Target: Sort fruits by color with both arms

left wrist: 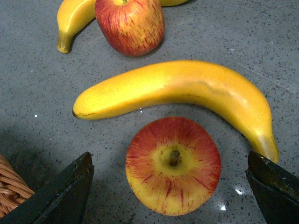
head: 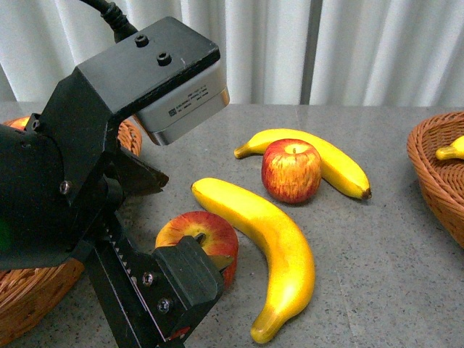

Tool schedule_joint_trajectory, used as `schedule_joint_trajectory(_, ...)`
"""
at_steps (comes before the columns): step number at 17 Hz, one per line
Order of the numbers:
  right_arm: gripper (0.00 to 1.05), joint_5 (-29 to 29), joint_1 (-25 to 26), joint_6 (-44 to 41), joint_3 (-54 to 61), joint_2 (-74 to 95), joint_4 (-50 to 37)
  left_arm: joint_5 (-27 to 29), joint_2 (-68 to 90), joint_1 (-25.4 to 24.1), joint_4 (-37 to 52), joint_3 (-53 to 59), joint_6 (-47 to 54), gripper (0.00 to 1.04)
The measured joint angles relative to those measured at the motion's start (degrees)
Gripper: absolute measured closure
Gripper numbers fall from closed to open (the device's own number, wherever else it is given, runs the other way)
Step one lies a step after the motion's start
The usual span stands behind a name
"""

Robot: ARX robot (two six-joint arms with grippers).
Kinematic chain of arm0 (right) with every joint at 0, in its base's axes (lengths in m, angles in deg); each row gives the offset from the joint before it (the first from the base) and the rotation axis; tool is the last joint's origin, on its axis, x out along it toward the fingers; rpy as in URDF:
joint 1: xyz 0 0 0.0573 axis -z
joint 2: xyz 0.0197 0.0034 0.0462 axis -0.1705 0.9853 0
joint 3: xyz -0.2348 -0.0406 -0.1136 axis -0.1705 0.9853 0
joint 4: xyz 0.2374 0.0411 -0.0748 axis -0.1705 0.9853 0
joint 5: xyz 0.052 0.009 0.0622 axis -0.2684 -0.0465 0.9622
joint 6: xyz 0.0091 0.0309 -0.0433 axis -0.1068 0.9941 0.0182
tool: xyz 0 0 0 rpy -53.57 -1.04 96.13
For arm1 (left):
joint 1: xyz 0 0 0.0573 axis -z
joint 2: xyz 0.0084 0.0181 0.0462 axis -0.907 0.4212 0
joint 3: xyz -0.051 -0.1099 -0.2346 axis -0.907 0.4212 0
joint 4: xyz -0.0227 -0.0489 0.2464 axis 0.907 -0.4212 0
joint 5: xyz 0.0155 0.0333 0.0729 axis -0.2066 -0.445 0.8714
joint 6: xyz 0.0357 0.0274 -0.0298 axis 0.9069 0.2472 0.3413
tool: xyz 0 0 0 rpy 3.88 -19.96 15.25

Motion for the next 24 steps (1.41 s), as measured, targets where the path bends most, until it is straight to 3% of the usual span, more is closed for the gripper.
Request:
schedule_joint_trajectory(10, 0.06, 0.0, 0.0, 0.0, 0.0, 0.0, 0.0, -1.5, 5.8, -0.7, 1.9, 0.0, 2.2, 0.07)
schedule_joint_trajectory(11, 0.06, 0.0, 0.0, 0.0, 0.0, 0.0, 0.0, -1.4, 6.0, -0.7, 2.3, 0.0, 2.6, 0.09)
schedule_joint_trajectory(13, 0.06, 0.0, 0.0, 0.0, 0.0, 0.0, 0.0, -1.5, 6.3, -0.7, 2.6, 0.0, 3.2, 0.3)
schedule_joint_trajectory(15, 0.06, 0.0, 0.0, 0.0, 0.0, 0.0, 0.0, -1.6, 6.3, -0.7, 2.6, 0.0, 3.2, 0.41)
schedule_joint_trajectory(20, 0.06, 0.0, 0.0, 0.0, 0.0, 0.0, 0.0, 1.3, 1.2, -2.4, 3.7, -2.1, 1.4, 0.45)
schedule_joint_trajectory(24, 0.06, 0.0, 0.0, 0.0, 0.0, 0.0, 0.0, 9.1, -7.1, -11.1, 8.3, -7.6, -9.3, 0.46)
